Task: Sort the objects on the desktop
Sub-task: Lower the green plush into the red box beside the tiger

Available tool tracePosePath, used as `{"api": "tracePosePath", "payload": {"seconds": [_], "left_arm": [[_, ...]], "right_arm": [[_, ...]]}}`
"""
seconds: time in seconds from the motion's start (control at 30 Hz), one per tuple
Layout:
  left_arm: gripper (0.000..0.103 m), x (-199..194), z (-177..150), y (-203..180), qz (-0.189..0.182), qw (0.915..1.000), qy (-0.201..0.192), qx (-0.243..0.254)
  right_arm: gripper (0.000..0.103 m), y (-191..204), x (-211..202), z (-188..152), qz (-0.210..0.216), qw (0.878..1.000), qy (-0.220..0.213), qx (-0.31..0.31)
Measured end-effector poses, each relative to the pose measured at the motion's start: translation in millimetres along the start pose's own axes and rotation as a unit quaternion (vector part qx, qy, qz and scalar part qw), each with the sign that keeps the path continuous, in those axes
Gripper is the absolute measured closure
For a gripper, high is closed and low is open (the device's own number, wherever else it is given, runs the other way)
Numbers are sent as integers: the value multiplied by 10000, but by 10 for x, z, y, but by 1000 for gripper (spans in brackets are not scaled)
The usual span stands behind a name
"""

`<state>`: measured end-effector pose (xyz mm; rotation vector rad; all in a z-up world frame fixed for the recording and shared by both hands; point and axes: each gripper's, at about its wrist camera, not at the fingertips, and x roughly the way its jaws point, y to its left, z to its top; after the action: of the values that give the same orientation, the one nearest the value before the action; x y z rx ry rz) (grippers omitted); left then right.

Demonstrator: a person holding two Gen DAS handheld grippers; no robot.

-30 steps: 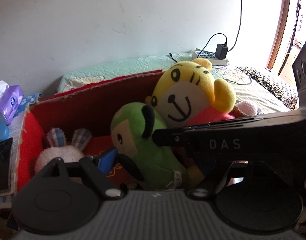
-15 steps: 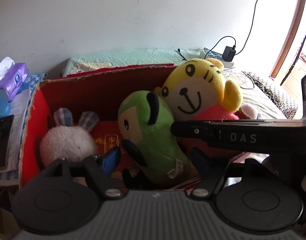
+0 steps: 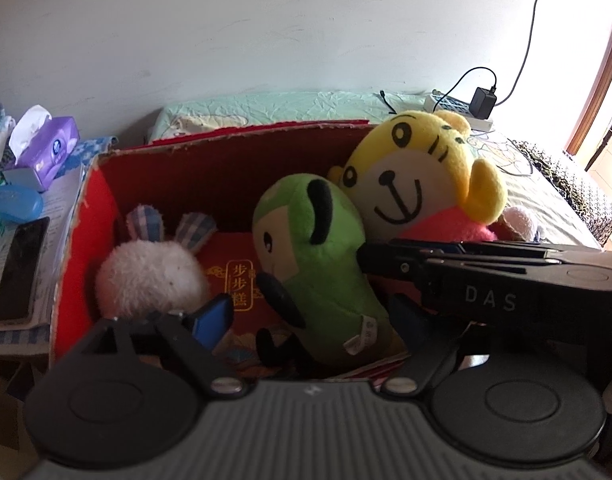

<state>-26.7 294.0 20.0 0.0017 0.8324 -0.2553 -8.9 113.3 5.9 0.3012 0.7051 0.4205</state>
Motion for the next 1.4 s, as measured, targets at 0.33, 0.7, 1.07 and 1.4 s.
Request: {"api": "tracePosePath", "payload": {"seconds": [0.33,0.7,1.07,1.4], "left_arm": [[11,19,-5,21,106,9999,39,-102],[9,32,-7,32,133,9998,69,-148],[9,11,-42,-7,239,9996,-42,-118],[8,-20,-55,-75,439,9989,-187,50]], "right_arm": [[79,-2,-9,-13,2,9999,-86,61],[79,4,-4,-26,-21,9998,-150,89],[79,14,-10,-43,-48,9998,-195,74],[79,35,-16,-61,-84,9996,-282,5]]}}
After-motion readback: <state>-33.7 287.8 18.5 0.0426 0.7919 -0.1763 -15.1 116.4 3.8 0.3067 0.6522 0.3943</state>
